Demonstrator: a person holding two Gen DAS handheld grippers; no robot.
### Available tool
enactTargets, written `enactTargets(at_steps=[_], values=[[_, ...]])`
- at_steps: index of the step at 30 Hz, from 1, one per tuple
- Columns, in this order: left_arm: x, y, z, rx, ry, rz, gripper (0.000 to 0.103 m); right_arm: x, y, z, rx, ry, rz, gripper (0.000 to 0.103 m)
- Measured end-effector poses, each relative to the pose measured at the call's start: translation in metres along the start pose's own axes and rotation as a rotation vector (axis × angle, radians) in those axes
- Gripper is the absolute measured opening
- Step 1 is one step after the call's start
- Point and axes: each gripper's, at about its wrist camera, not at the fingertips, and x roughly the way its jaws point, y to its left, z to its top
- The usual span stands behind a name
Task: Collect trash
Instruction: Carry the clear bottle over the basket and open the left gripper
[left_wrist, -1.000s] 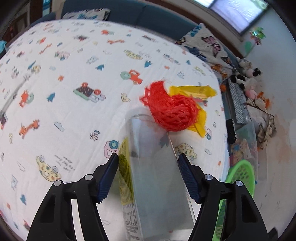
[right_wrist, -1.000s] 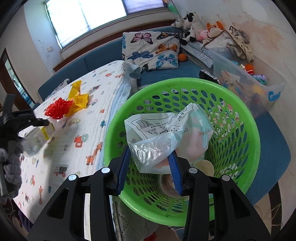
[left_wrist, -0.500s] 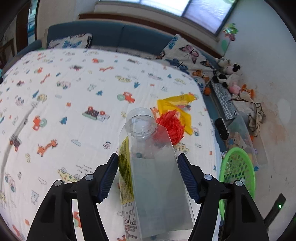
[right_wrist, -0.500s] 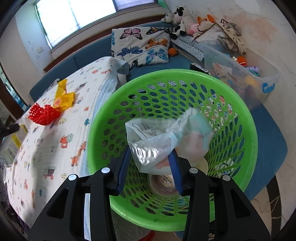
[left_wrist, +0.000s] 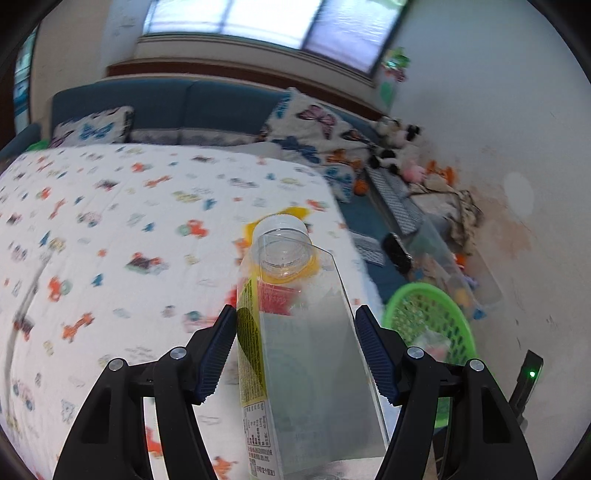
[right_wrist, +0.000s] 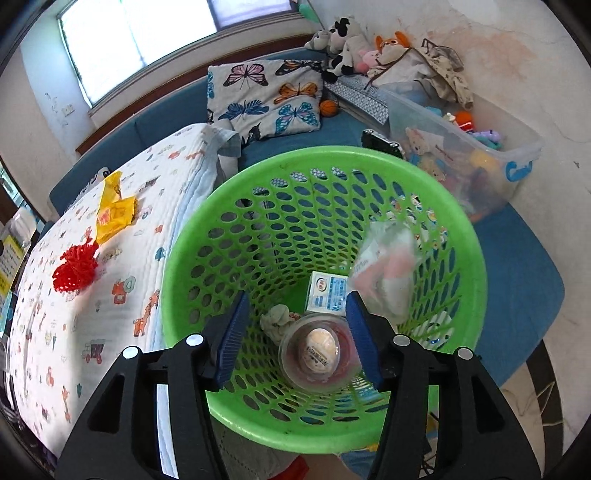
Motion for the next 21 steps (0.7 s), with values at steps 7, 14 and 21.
enactTargets(at_steps=[7, 14, 21], values=[[0.019, -0.057, -0.007, 0.149, 0.042, -0.126, 0.064, -0.023, -0.005, -0.007, -0.023, -0.026, -0.011, 0.063], [0.052, -0.108, -0.018, 0.283, 0.079, -0.202, 0.064, -0.047, -0.016, -0.015, -0.030, -0.059, -0.016, 0.066], [0.082, -0.138, -0.030, 0.390, 0.119, -0.243, 0.064, -0.058, -0.030, -0.022, -0.025, -0.072, -0.025, 0.066]])
